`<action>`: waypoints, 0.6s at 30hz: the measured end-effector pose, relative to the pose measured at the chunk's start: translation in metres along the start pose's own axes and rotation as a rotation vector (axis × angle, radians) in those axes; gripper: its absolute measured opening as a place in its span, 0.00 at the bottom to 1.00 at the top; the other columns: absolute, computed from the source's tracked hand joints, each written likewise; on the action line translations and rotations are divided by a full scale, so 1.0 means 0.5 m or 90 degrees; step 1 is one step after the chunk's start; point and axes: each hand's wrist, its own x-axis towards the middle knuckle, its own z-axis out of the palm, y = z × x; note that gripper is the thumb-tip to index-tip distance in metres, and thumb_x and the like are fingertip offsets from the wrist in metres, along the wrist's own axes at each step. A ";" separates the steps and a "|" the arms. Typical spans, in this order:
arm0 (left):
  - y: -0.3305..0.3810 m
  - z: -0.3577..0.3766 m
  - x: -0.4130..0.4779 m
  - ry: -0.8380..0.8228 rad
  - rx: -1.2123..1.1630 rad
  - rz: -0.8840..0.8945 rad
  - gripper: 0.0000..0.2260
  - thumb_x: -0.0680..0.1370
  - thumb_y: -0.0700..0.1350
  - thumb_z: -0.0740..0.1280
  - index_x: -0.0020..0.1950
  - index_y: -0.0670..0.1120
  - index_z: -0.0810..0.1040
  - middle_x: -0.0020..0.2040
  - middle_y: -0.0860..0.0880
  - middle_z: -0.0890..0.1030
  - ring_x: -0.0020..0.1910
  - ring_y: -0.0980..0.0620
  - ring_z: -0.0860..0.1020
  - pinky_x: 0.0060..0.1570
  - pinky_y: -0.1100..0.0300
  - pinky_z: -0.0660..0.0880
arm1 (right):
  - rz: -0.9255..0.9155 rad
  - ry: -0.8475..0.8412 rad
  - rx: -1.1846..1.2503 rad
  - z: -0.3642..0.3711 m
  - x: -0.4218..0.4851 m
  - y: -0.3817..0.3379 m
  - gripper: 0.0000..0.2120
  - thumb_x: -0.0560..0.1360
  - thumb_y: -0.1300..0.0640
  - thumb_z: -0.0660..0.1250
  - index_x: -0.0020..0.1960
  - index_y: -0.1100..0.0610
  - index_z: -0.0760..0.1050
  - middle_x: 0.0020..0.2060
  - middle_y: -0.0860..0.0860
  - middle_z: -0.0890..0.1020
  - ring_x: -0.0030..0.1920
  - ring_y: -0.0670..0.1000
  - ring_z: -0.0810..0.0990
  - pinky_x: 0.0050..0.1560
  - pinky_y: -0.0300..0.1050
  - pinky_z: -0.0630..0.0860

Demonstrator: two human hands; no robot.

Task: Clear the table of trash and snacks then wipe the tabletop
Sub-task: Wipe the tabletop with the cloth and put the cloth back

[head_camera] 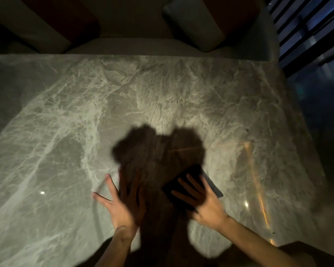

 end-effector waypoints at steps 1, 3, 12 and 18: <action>-0.001 0.000 -0.001 -0.010 0.009 0.002 0.27 0.74 0.49 0.66 0.73 0.54 0.67 0.81 0.45 0.50 0.78 0.34 0.45 0.61 0.18 0.47 | -0.015 0.008 0.020 0.000 -0.022 0.014 0.32 0.75 0.42 0.64 0.76 0.42 0.58 0.77 0.48 0.59 0.78 0.55 0.54 0.73 0.64 0.56; 0.002 -0.010 -0.004 -0.041 0.003 -0.004 0.31 0.72 0.55 0.66 0.75 0.57 0.63 0.81 0.45 0.48 0.78 0.33 0.42 0.62 0.17 0.45 | -0.035 0.011 0.054 0.002 -0.058 0.034 0.31 0.75 0.43 0.63 0.76 0.43 0.60 0.77 0.48 0.62 0.78 0.54 0.57 0.73 0.61 0.56; 0.086 -0.093 -0.028 -0.087 -0.286 -0.113 0.29 0.82 0.57 0.49 0.75 0.63 0.32 0.79 0.52 0.33 0.76 0.46 0.29 0.69 0.30 0.30 | -0.007 -0.135 0.348 -0.035 -0.085 0.053 0.24 0.79 0.36 0.50 0.72 0.41 0.65 0.75 0.43 0.64 0.78 0.43 0.50 0.77 0.45 0.38; 0.144 -0.138 -0.079 -0.146 -0.532 -0.156 0.24 0.83 0.55 0.52 0.78 0.62 0.48 0.80 0.54 0.46 0.79 0.49 0.38 0.74 0.41 0.33 | 0.143 -0.214 0.594 -0.106 -0.077 -0.005 0.15 0.77 0.50 0.62 0.61 0.56 0.75 0.36 0.46 0.82 0.35 0.42 0.80 0.37 0.37 0.77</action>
